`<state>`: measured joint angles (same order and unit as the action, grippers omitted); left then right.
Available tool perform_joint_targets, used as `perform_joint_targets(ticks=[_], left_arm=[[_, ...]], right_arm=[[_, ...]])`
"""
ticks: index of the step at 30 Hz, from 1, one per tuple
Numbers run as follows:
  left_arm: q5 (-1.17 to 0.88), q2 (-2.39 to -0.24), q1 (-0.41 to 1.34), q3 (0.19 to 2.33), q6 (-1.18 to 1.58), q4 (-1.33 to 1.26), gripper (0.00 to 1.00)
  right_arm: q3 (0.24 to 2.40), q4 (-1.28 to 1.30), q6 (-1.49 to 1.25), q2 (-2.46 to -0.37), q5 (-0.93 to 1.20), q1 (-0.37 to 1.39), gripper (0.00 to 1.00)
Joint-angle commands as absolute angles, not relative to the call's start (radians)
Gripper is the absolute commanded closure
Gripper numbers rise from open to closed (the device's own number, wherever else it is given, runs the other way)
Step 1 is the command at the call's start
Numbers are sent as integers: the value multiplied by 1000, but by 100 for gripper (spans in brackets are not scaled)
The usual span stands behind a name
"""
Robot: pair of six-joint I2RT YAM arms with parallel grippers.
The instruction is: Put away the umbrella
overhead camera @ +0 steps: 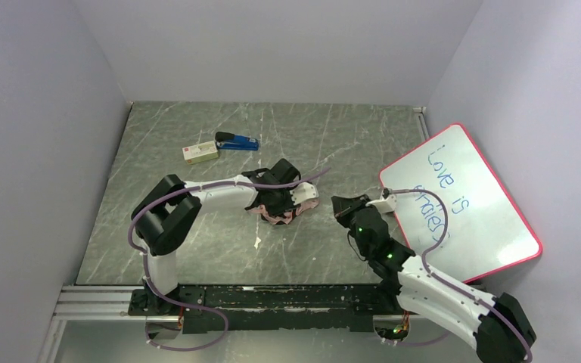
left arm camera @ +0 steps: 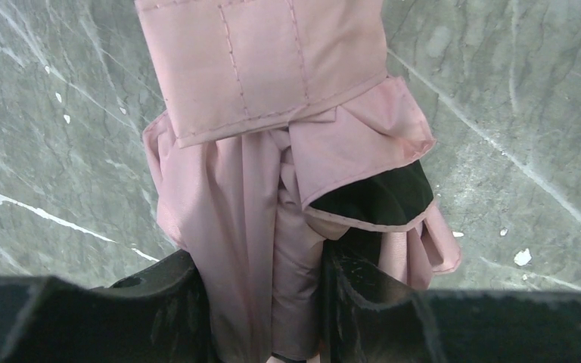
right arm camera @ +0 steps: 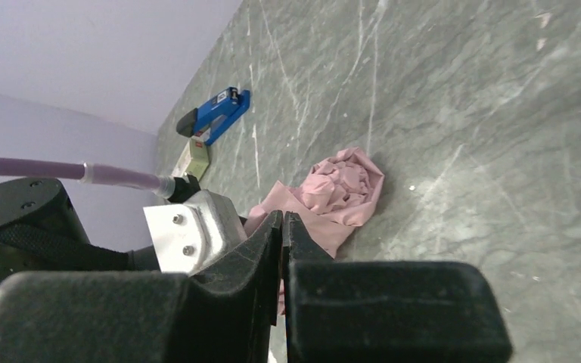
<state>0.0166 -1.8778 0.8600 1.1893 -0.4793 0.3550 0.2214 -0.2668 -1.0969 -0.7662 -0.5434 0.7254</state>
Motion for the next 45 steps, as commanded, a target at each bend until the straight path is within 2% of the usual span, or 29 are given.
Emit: perform_joint_targets(ticks=[1, 7, 8, 9, 11, 12, 18, 25, 28, 32, 34, 35, 38, 45], left_arm=[[11, -1895, 848, 1224, -510, 464, 71], [-9, -1833, 821, 1299, -514, 532, 52], [-14, -1823, 815, 1311, -517, 544, 46], [-17, -1813, 810, 1319, -520, 555, 31], [-28, -1793, 799, 1328, -527, 572, 19], [-36, -1784, 795, 1330, -530, 580, 17], [-74, -1719, 764, 1318, -536, 621, 15], [-4, -1578, 673, 1339, -457, 604, 9], [111, -1511, 621, 1332, -358, 552, 8], [177, -1416, 588, 1290, -275, 542, 5], [205, -1359, 572, 1253, -256, 531, 3], [222, -1331, 563, 1241, -248, 526, 3], [274, -1257, 523, 1216, -188, 527, 3], [283, -1072, 421, 1093, 50, 551, 3]], right_arm=[[223, -43, -1045, -674, -582, 720, 92], [233, -5, -1024, -645, -572, 721, 89], [239, 19, -1021, -649, -573, 722, 89], [245, 28, -1018, -654, -576, 722, 89], [252, 32, -1010, -661, -578, 721, 88], [254, 34, -1011, -663, -577, 721, 88], [270, 55, -1001, -667, -568, 722, 83], [422, 210, -825, -706, -603, 720, 63], [503, 260, -730, -732, -610, 719, 50], [608, 328, -600, -773, -599, 721, 42], [666, 370, -533, -793, -602, 720, 31], [691, 391, -505, -800, -608, 720, 22], [732, 429, -442, -805, -615, 719, 2], [812, 509, -433, -777, -634, 721, 0]])
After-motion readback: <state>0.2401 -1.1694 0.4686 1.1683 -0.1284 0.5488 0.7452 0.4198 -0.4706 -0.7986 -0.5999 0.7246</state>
